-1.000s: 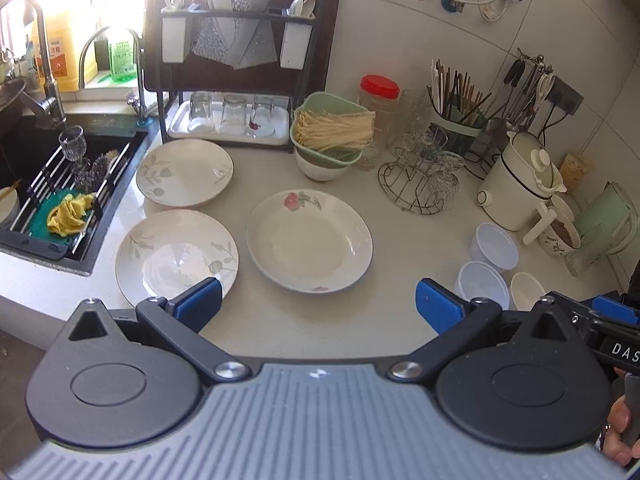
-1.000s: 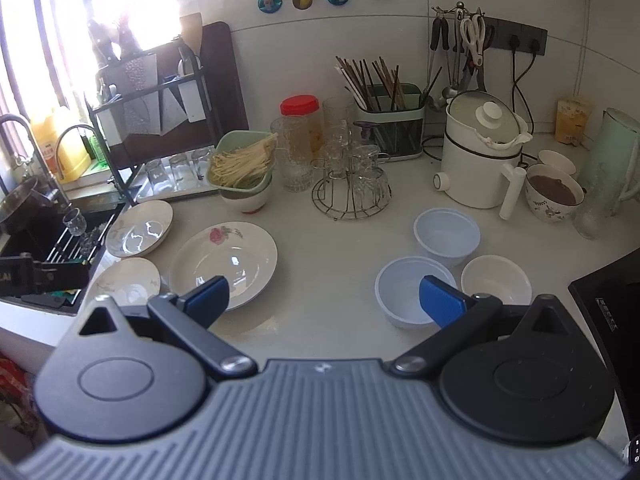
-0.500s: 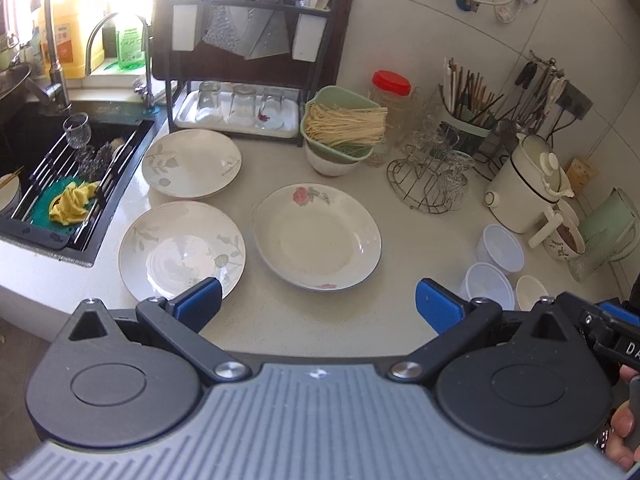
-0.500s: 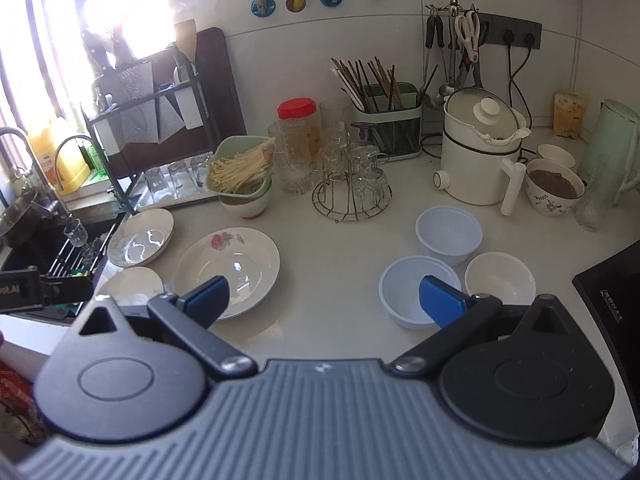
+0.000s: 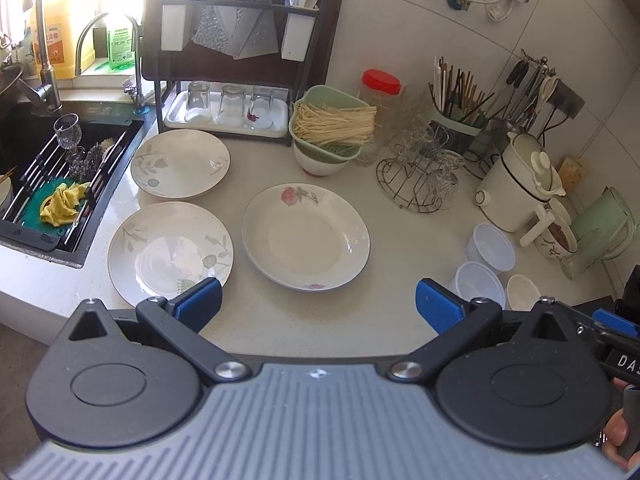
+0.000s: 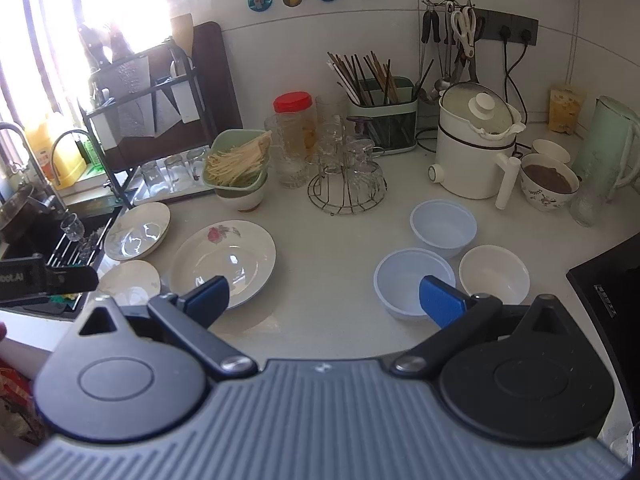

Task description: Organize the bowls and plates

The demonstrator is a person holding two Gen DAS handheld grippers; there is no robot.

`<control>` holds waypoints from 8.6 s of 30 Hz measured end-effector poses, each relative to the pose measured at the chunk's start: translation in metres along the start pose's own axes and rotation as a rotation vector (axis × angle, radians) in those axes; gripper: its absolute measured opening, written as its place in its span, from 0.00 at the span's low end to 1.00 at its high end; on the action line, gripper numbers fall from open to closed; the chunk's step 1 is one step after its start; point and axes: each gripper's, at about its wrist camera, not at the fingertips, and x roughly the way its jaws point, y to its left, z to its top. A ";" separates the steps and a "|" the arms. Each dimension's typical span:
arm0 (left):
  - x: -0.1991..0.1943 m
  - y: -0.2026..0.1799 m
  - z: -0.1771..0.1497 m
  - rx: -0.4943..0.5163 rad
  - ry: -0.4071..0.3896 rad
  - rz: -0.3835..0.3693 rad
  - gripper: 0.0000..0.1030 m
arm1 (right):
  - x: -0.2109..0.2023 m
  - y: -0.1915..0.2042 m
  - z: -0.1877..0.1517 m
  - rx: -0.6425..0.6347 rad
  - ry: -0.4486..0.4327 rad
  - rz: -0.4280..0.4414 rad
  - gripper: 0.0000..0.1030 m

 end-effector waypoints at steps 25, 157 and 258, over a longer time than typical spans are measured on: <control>0.015 -0.015 -0.012 0.009 0.034 0.045 1.00 | 0.015 -0.025 -0.010 0.040 0.021 0.011 1.00; 0.274 0.341 0.076 0.064 0.335 -0.282 0.23 | 0.286 0.258 -0.061 0.321 0.393 0.122 0.24; 0.348 0.130 0.119 -0.009 0.469 -0.203 0.23 | 0.316 0.050 -0.005 0.325 0.459 0.298 0.24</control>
